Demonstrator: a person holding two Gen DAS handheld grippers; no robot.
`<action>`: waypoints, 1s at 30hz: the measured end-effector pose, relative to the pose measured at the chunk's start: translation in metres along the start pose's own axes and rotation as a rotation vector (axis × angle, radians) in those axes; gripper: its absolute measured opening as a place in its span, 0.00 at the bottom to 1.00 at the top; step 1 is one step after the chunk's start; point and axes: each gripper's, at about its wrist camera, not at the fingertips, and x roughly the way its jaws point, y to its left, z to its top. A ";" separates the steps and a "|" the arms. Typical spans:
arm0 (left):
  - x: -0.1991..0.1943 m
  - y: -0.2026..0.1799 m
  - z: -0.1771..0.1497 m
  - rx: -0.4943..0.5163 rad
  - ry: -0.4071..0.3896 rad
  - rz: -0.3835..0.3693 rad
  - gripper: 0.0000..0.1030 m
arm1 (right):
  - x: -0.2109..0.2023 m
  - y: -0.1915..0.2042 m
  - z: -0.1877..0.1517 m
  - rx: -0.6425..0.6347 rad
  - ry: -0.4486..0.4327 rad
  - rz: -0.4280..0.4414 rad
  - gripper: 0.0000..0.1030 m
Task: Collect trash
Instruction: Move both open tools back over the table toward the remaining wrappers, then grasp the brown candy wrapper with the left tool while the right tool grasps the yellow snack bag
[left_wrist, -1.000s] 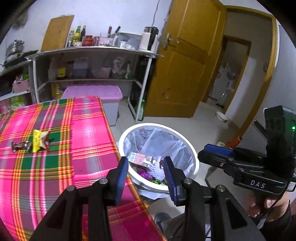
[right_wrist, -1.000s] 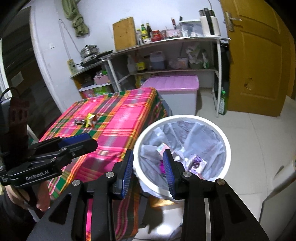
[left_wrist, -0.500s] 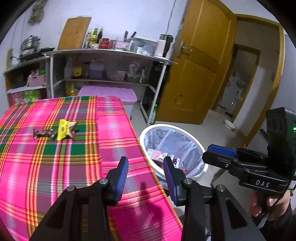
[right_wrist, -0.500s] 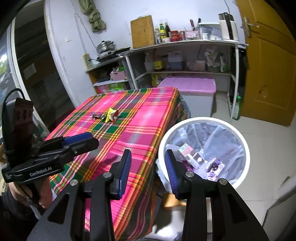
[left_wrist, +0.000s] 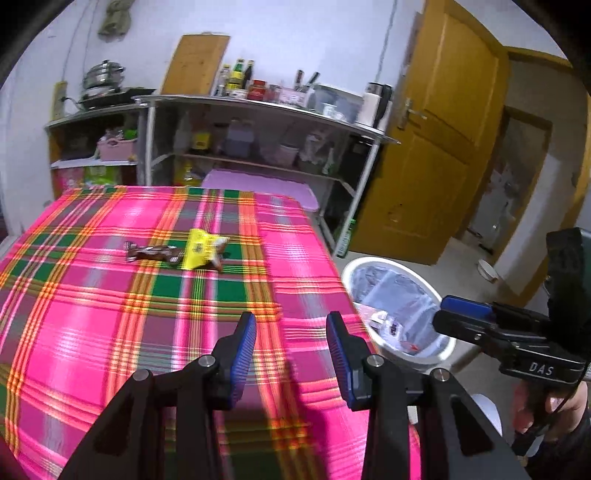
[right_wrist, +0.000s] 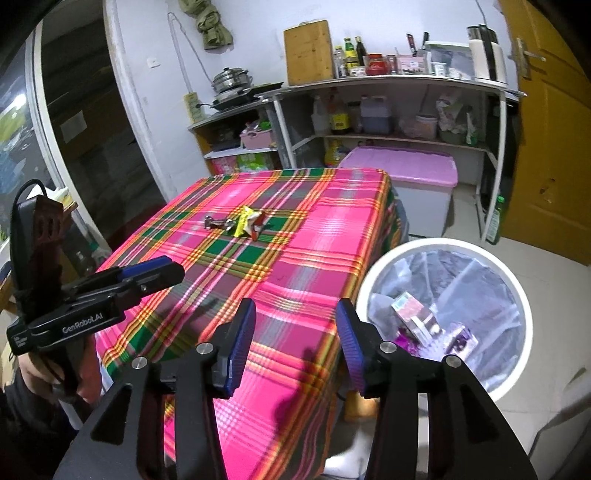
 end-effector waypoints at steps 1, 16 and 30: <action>0.000 0.004 0.001 -0.006 -0.002 0.007 0.38 | 0.003 0.003 0.002 -0.008 0.002 0.005 0.45; -0.003 0.078 0.016 -0.092 -0.031 0.126 0.38 | 0.073 0.027 0.046 -0.075 0.055 0.081 0.53; 0.011 0.117 0.020 -0.137 -0.021 0.151 0.38 | 0.159 0.039 0.080 -0.095 0.175 0.109 0.54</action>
